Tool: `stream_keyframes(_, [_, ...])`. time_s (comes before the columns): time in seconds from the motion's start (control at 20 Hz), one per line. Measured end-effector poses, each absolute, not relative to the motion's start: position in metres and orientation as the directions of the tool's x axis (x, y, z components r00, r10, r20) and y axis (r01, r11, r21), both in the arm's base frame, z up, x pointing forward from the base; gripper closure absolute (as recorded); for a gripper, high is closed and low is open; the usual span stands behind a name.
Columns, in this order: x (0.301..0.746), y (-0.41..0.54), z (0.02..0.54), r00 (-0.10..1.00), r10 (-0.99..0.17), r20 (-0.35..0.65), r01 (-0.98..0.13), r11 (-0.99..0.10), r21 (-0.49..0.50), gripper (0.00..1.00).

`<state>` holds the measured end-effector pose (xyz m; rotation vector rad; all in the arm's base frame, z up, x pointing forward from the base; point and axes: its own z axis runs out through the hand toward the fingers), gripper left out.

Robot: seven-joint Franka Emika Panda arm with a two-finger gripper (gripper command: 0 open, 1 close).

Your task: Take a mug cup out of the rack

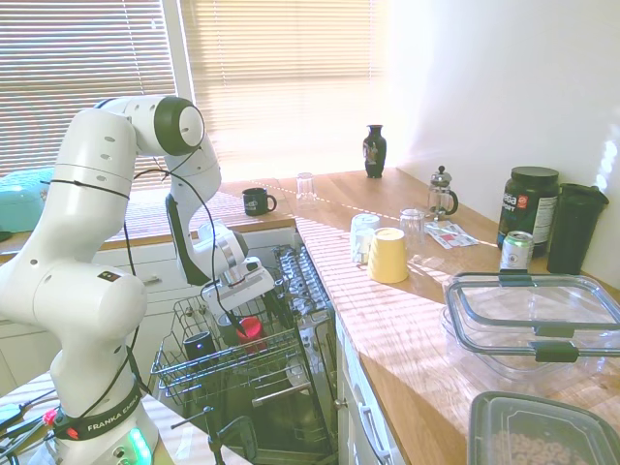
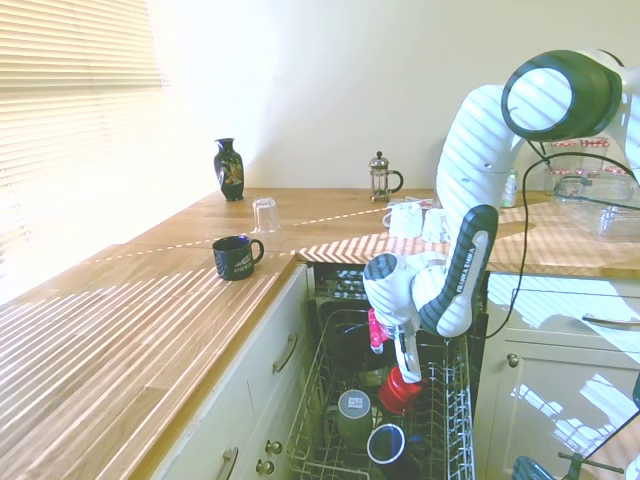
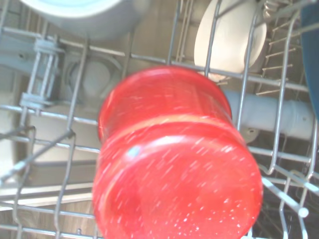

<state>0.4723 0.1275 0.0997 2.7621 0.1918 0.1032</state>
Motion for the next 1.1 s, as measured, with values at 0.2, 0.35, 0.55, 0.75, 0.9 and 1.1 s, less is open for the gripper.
stream_keyframes(0.2, [0.472, 0.124, 0.097, 0.989, 0.141, 0.044, 0.116, -0.923, 0.366, 0.00])
stream_keyframes(0.35, [0.474, 0.120, 0.097, 0.990, 0.131, 0.050, 0.104, -0.925, 0.365, 0.00])
stream_keyframes(0.55, [0.476, 0.114, 0.098, 0.991, 0.117, 0.058, 0.089, -0.930, 0.357, 0.00])
stream_keyframes(0.75, [0.472, 0.108, 0.097, 0.992, 0.120, 0.047, 0.096, -0.932, 0.350, 0.00])
stream_keyframes(0.9, [0.457, 0.101, 0.091, 0.990, 0.137, 0.017, 0.123, -0.933, 0.339, 0.00])
stream_keyframes(1.1, [0.454, 0.103, 0.091, 0.987, 0.158, 0.014, 0.145, -0.935, 0.325, 0.00])
